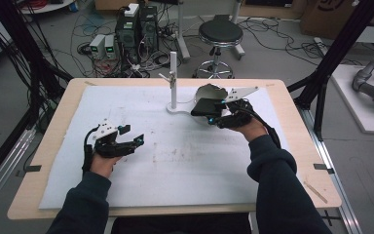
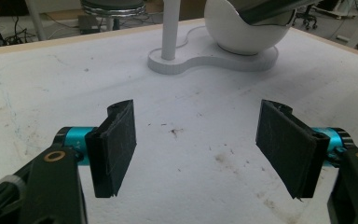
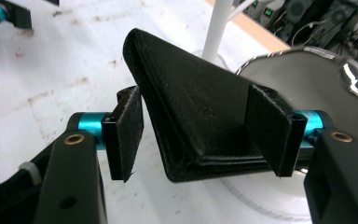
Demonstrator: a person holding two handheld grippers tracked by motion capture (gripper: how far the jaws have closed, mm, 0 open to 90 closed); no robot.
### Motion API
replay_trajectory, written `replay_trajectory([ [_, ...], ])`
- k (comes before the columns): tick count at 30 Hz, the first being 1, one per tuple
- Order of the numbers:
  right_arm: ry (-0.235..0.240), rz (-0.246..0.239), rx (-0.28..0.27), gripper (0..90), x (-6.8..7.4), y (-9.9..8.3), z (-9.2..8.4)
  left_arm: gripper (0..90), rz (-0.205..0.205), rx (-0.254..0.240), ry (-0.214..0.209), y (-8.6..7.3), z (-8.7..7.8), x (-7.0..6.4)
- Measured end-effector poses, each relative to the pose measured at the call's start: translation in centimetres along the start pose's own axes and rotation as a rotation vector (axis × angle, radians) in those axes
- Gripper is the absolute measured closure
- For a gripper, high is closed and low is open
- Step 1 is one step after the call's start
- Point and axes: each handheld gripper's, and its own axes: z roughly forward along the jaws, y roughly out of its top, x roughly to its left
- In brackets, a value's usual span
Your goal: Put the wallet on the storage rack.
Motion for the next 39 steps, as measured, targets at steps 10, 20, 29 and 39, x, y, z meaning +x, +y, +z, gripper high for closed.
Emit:
replay_trajectory([
  [10, -0.045, 0.047, 0.023, 42.8, -0.1, -0.1, 0.7, 28.6, 0.002, 0.001, -0.001, 0.0, -0.1, 0.0],
  [20, -0.035, 0.058, 0.028, 46.7, 0.0, -0.3, 0.7, 28.6, 0.0, 0.0, -0.001, 0.0, -0.1, 0.0],
  [29, -0.068, 0.057, -0.021, 40.1, 0.4, -0.8, 0.6, 28.6, -0.003, -0.003, 0.0, 0.0, -0.1, 0.0],
  [39, -0.167, 0.096, -0.093, 24.3, -0.1, -1.8, -3.2, 28.0, -0.013, -0.005, 0.004, 0.0, -0.2, 0.2],
])
